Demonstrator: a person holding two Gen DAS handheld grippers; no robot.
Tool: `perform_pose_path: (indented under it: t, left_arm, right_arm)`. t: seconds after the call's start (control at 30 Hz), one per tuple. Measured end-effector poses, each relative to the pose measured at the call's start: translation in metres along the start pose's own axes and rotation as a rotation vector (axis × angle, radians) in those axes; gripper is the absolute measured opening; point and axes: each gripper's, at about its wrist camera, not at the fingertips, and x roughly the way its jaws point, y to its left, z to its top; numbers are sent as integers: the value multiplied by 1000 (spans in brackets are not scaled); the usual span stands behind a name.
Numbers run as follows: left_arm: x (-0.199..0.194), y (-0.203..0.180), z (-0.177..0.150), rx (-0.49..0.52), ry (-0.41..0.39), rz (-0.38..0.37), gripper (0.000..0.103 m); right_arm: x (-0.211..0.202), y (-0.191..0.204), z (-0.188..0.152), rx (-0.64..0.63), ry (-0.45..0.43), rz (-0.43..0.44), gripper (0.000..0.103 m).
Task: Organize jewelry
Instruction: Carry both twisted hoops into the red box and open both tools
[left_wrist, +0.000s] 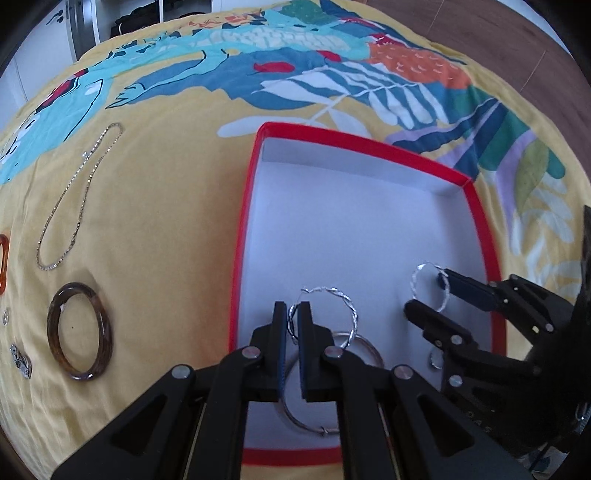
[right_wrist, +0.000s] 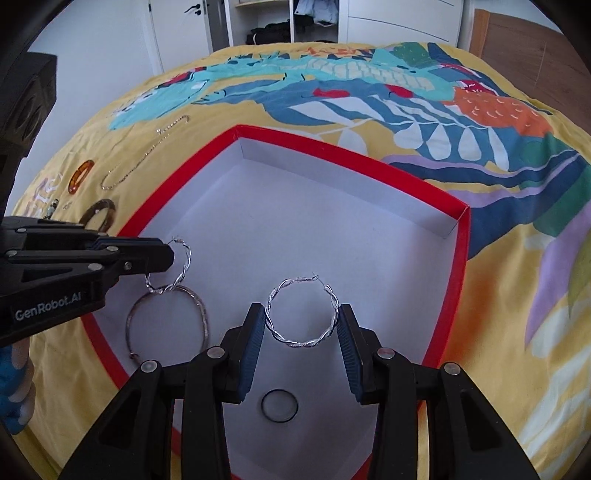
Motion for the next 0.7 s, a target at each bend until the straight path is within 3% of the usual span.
perform_pose_path:
  t: [0.43, 0.57, 0.7]
  left_arm:
    - [9, -2, 2, 13, -1, 46, 7]
    - [4, -1, 1, 16, 10, 27, 7]
    - [-11, -4, -1, 18, -14, 3, 26]
  right_arm:
    - [4, 1, 4, -104, 26, -28, 42]
    - [-5, 0, 1, -99, 26, -39, 45]
    - [-28, -5, -3, -63, -8, -50, 48]
